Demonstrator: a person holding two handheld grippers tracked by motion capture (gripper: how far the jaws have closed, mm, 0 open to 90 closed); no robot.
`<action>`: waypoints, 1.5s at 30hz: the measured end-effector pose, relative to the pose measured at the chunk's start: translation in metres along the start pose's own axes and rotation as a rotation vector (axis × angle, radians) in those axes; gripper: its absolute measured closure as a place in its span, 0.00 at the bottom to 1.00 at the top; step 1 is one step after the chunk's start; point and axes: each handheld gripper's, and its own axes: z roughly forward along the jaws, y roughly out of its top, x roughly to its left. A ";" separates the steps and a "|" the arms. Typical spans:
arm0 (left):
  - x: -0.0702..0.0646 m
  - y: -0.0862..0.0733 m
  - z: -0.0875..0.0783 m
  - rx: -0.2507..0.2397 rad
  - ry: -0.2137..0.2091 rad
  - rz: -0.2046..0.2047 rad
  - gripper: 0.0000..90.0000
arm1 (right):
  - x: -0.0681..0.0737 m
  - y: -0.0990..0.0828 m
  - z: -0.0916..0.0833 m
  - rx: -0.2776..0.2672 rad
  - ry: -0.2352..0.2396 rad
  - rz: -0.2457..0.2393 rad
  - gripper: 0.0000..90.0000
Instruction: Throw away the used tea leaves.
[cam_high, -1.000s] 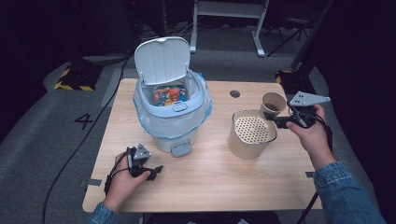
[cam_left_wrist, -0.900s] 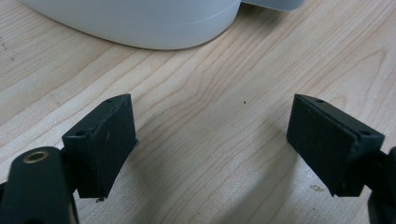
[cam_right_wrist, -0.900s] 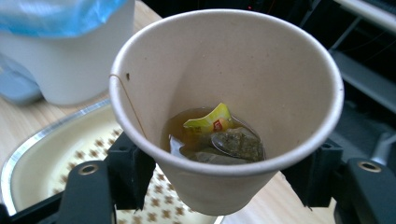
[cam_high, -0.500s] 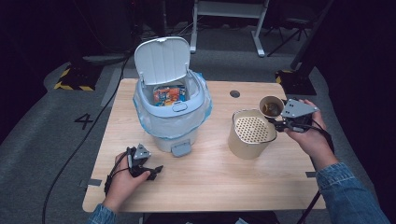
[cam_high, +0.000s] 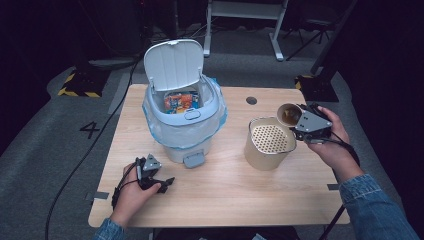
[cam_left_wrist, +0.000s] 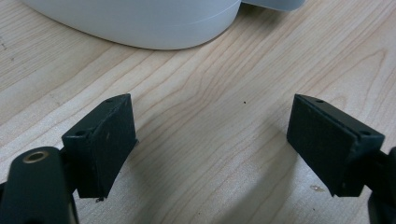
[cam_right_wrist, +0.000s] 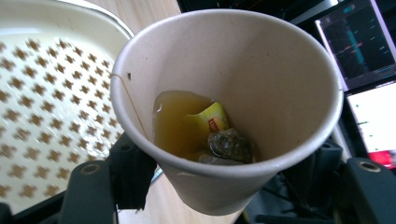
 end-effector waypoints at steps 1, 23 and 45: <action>0.000 0.000 0.000 0.000 0.000 0.000 0.18 | 0.000 0.000 0.000 0.000 0.000 0.000 0.38; 0.000 0.000 0.000 0.001 0.000 -0.004 0.18 | 0.022 0.008 0.002 0.185 -0.196 -0.490 0.38; 0.000 0.000 0.000 0.001 0.000 -0.005 0.18 | 0.046 0.023 0.003 0.289 -0.435 -0.999 0.39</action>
